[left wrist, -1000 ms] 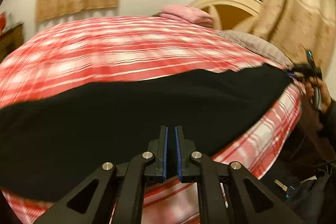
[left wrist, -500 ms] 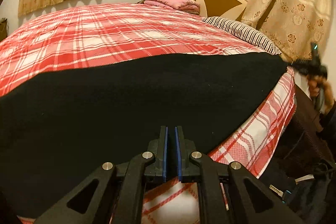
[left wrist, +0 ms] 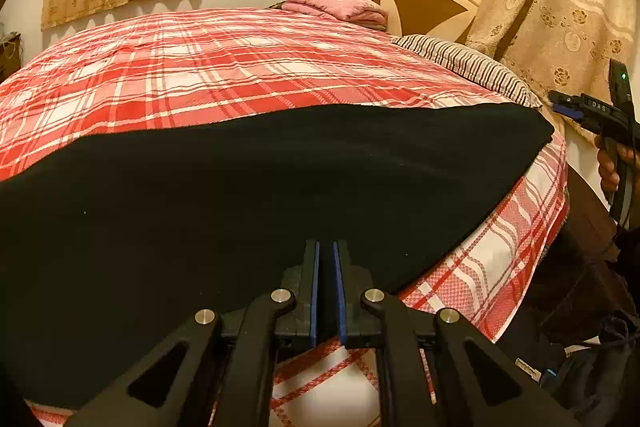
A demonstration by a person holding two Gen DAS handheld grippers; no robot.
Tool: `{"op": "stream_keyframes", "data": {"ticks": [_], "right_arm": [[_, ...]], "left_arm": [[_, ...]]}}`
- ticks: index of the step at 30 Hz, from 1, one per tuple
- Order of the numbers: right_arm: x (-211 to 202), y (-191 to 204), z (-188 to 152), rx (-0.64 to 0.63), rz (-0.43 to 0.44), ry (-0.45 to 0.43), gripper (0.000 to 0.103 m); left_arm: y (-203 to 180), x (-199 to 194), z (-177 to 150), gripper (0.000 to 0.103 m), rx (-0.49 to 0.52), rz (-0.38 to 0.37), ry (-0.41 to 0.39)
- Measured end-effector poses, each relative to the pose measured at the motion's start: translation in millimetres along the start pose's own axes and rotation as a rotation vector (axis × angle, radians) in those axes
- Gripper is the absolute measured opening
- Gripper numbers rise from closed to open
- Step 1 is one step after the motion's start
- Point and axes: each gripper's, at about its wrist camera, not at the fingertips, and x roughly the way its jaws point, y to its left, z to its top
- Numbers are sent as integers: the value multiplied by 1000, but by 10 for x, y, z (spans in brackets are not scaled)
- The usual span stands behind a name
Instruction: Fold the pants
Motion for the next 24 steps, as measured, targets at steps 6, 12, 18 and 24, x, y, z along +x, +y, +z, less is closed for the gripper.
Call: {"op": "stream_keyframes", "data": {"ticks": [6,12,18,24], "right_arm": [[534,897,-322,-204,177,162,49],[750,1271,-739,-422,106,239,54],[711,1518,-615,-419,233,239,55],[865,2126,-658,-461,378,271,56]], "left_arm": [[83,-70,-59,7,-25,10,0],[284,-499,-32,7,41,192,-59],[1245,-1203,-38,7,-75,518,-124],[2228,-1536,-334,7,-259,730,-97]]}}
